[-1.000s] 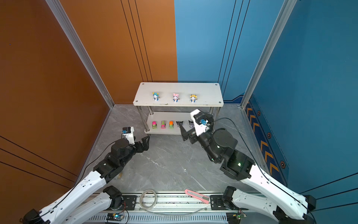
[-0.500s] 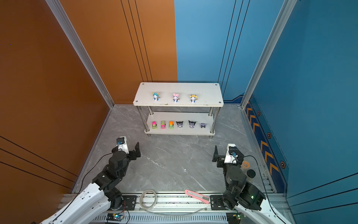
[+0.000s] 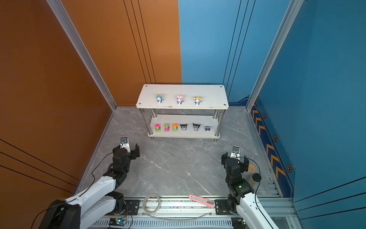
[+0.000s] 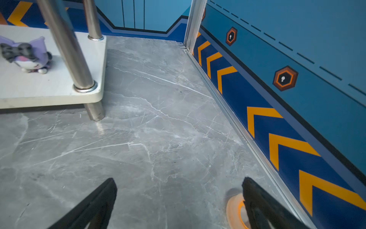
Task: Organize plastic toys on shelves
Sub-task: Reset both arms
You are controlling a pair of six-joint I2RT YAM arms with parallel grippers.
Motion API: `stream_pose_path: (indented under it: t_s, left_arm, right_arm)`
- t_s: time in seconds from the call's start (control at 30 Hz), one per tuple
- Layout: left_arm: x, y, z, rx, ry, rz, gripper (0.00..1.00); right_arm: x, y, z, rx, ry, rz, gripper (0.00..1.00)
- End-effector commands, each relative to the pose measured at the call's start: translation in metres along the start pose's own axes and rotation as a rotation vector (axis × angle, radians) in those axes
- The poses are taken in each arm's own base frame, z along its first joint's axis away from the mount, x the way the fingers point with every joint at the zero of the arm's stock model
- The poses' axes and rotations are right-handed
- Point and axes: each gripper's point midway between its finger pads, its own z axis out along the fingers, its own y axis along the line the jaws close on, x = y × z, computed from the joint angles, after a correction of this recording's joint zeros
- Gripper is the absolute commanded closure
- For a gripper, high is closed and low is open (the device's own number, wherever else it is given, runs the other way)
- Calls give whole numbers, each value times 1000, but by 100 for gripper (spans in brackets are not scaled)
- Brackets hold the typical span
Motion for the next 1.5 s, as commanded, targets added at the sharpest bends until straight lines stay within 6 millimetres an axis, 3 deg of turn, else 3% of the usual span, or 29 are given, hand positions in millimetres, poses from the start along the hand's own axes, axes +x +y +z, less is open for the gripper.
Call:
stream_pose_path:
  t_s: [0.0, 0.17, 0.37, 0.5, 0.67, 0.83, 1.0, 1.13, 1.23, 1.47]
  left_arm:
    - [-26, -19, 12, 101, -80, -30, 2]
    - [-34, -20, 34, 82, -96, -7, 2]
    - [-24, -13, 52, 126, -136, -51, 2]
    - [-16, -13, 54, 162, -167, -80, 2]
    - [-15, -14, 71, 159, -81, -74, 2]
    - [-15, -16, 77, 170, -49, -70, 2]
    - [-16, -16, 77, 169, -49, -70, 2]
    - [-15, -16, 77, 169, -47, -70, 2]
    - [-15, -17, 77, 172, -48, -65, 2]
    - [-15, -19, 76, 176, -48, -59, 2]
  right_arm:
    - [-26, 5, 8, -85, -110, 127, 0]
    - [-31, 2, 28, -120, -143, 228, 0]
    - [-39, 38, 72, -212, -41, 120, 0]
    - [-50, 46, 88, -212, -89, 77, 0]
    - [-50, 56, 92, -252, -76, 45, 0]
    - [-51, 48, 81, -259, -124, 70, 0]
    - [-49, 57, 63, -330, -146, 81, 0]
    - [-54, 65, 87, -306, -130, 73, 0]
    - [-34, 86, 109, -357, -85, 50, 0]
    - [-36, 67, 112, -216, -123, 85, 0]
